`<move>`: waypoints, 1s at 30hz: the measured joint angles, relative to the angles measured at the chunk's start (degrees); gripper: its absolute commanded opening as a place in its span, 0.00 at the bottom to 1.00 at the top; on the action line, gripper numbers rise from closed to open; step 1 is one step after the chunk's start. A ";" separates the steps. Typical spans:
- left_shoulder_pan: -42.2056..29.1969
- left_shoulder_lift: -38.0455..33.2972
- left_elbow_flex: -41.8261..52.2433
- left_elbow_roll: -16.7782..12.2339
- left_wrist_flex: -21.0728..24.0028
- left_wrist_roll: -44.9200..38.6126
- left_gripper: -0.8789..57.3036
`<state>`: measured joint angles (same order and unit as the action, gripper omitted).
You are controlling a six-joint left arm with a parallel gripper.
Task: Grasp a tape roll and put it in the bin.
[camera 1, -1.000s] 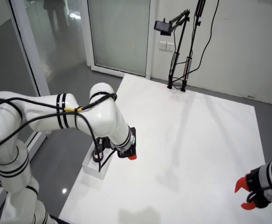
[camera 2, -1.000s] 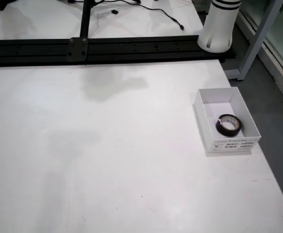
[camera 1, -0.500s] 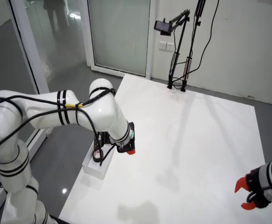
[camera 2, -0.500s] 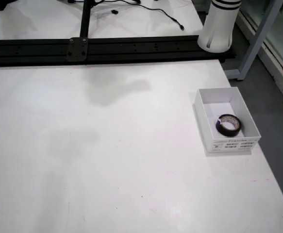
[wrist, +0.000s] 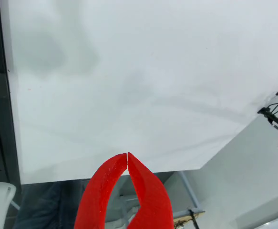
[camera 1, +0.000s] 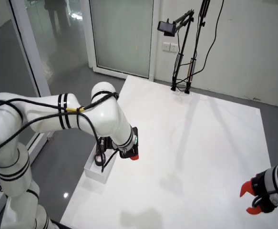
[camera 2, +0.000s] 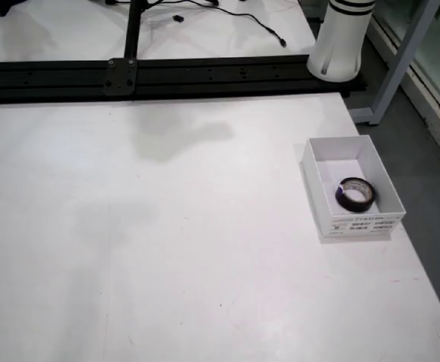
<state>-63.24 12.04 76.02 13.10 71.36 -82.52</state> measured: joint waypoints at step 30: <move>0.27 0.00 0.00 0.00 0.01 0.00 0.01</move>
<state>-62.97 12.04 76.02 13.10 71.36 -82.52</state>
